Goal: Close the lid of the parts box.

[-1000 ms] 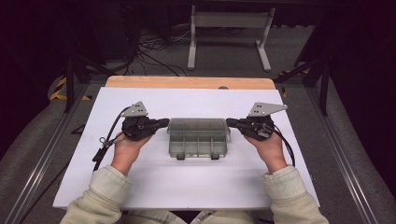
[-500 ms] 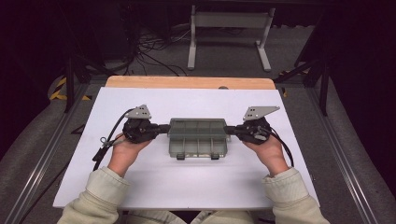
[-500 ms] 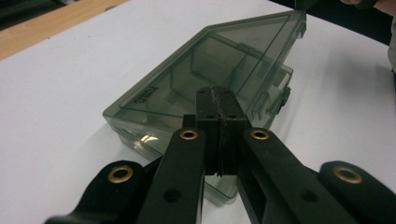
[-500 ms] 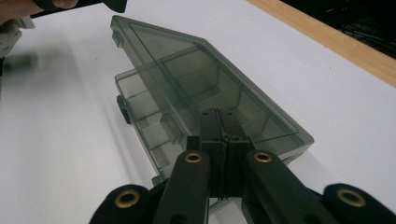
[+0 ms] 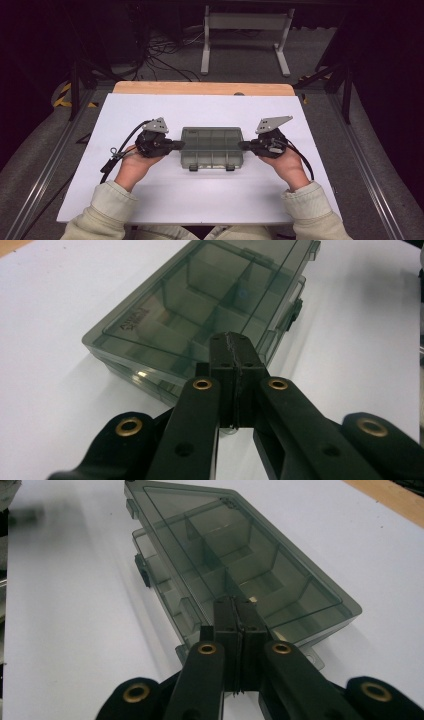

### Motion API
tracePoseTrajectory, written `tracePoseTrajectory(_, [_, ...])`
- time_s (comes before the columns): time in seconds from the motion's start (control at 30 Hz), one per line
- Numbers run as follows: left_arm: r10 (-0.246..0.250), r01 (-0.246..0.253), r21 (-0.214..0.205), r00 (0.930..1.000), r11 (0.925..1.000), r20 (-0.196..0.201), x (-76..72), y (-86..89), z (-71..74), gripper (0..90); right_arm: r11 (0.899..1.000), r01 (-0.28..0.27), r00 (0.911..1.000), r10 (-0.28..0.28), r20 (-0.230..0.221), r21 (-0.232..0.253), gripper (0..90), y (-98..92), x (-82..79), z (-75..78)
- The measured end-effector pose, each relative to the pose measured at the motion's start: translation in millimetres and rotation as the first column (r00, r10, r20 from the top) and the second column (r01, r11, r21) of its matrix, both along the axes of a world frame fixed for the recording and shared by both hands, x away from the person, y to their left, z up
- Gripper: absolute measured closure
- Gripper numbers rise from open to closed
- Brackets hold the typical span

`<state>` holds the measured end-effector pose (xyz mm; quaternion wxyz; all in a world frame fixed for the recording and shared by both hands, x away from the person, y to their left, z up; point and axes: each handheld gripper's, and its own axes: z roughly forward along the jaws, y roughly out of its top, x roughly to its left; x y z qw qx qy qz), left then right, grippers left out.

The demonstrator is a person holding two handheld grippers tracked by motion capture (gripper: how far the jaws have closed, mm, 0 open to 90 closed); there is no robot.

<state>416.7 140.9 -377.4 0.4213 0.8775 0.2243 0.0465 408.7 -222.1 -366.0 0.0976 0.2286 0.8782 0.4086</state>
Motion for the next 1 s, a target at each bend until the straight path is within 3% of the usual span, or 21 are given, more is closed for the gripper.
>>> tracePoseTrajectory(0.5, [-0.036,0.039,0.064,0.9986,0.9972,-0.039,-0.8,-8.7,-8.0,89.8,0.996,-0.021,0.9988,0.017,-0.045,-0.083,90.0,5.8,-2.1,-9.5])
tracePoseTrajectory(1.0, [-0.051,0.060,0.153,0.9967,0.9864,-0.063,0.6,-17.1,-17.9,89.7,0.986,-0.030,0.9975,0.019,-0.068,-0.166,90.0,12.1,-2.5,-19.0])
